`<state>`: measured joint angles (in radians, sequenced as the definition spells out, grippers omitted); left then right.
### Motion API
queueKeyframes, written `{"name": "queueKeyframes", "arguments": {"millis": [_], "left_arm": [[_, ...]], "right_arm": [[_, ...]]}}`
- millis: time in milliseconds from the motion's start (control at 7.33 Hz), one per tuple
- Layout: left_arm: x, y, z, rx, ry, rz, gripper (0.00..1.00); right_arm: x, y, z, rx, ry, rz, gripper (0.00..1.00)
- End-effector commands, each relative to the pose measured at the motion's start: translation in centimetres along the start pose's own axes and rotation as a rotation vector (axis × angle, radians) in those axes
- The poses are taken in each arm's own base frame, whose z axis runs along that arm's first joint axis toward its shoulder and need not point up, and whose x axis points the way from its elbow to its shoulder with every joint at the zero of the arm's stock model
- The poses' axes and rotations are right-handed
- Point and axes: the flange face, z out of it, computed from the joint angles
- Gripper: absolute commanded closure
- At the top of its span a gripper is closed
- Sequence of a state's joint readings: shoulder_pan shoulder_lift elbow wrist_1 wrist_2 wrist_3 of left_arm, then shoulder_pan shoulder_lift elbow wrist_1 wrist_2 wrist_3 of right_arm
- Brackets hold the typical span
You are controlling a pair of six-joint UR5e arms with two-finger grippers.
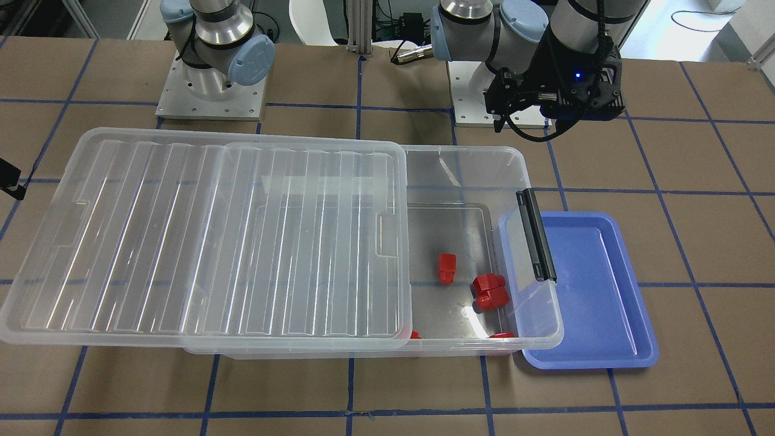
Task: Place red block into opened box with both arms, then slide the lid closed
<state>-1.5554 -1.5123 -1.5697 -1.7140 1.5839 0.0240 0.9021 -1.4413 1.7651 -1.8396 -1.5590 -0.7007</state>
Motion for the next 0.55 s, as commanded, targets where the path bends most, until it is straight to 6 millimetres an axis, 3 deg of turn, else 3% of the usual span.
{"name": "queueKeyframes", "arguments": {"millis": [0,409], "left_arm": [[-0.6,-0.1,0.4,-0.004,-0.003,0.005,0.00],[-0.3,-0.2,0.7,-0.012,-0.005,-0.010,0.00]], "right_arm": [[-1.5,-0.4,1.1,0.001,0.008,0.043,0.00],[-7.3,-2.6,0.9,0.009,0.021,0.032,0.00]]}}
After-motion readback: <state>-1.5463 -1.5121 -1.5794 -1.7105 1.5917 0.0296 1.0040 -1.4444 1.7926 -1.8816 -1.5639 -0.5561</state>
